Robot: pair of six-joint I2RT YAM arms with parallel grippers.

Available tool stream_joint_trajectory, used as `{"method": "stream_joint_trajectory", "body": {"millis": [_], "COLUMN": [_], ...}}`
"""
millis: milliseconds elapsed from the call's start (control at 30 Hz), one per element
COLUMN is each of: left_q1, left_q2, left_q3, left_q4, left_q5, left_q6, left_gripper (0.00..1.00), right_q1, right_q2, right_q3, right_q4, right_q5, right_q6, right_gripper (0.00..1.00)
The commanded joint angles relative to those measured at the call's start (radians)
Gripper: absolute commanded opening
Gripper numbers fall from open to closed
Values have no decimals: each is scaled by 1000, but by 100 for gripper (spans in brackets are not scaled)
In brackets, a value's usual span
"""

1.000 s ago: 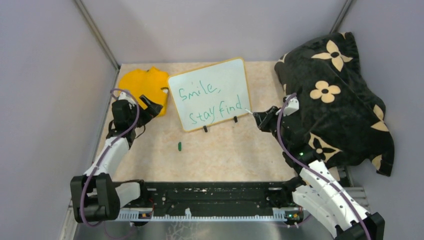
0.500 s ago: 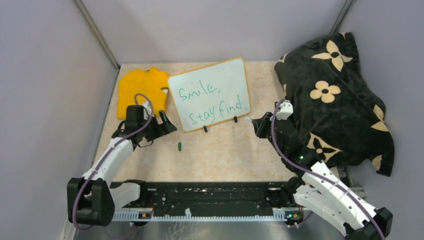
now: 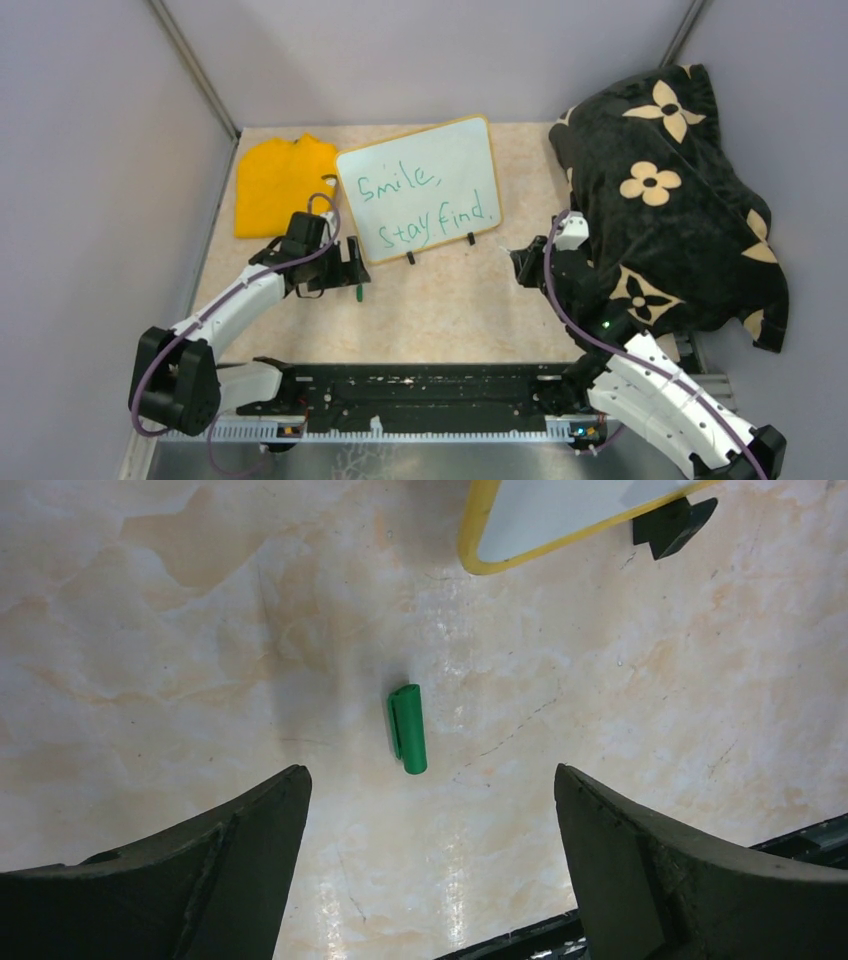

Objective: Write a sentence on the whiteboard
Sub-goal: Close the whiteboard marker at the center of the board.

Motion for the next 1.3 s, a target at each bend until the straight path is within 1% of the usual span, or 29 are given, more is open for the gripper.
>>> {"method": "stream_joint_trajectory", "body": {"millis": [0,100,300,467,667,700,800,867,967,1033,1100,1133,1200,1267], "left_q1": [-11,-30,-103,-119,-119,-119,-117,-117,-117,-117,-117,-116,-117,-117], "left_q2": [2,7,11,-12,-21,-36,-112,-189,-293,-365,-418,-432,-427,-389], "left_q3": [32,19,23,18,42,41,23,5,-42,-100,-142,-151,-147,-126], "left_q4": [-21,-15,-12,10,6,7,19,37,90,166,231,253,264,259], "left_q5": [6,20,-48,-111,-131,-131,-228,-299,-393,-417,-392,-356,-252,-160], "left_q6": [27,26,12,24,30,29,8,-21,-75,-78,-47,-11,69,104], "left_gripper": [94,91,85,84,87,88,90,93,97,99,99,99,99,99], "right_q1": [5,5,5,6,5,5,5,6,5,5,5,5,5,5], "right_q2": [-50,-69,-70,-76,-94,-96,-100,-101,-99,-100,-99,-99,-99,-99], "right_q3": [-13,-26,-32,-29,-30,-32,-37,-37,-37,-39,-39,-39,-39,-38], "right_q4": [7,6,15,4,-3,-4,-5,-3,1,3,4,3,0,0], "right_q5": [19,25,23,24,30,31,35,38,40,40,42,42,42,42], "right_q6": [-12,-13,-11,-11,-13,-12,-14,-14,-16,-14,-14,-14,-14,-14], "right_gripper": [0,0,0,0,0,0,0,0,0,0,0,0,0,0]}}
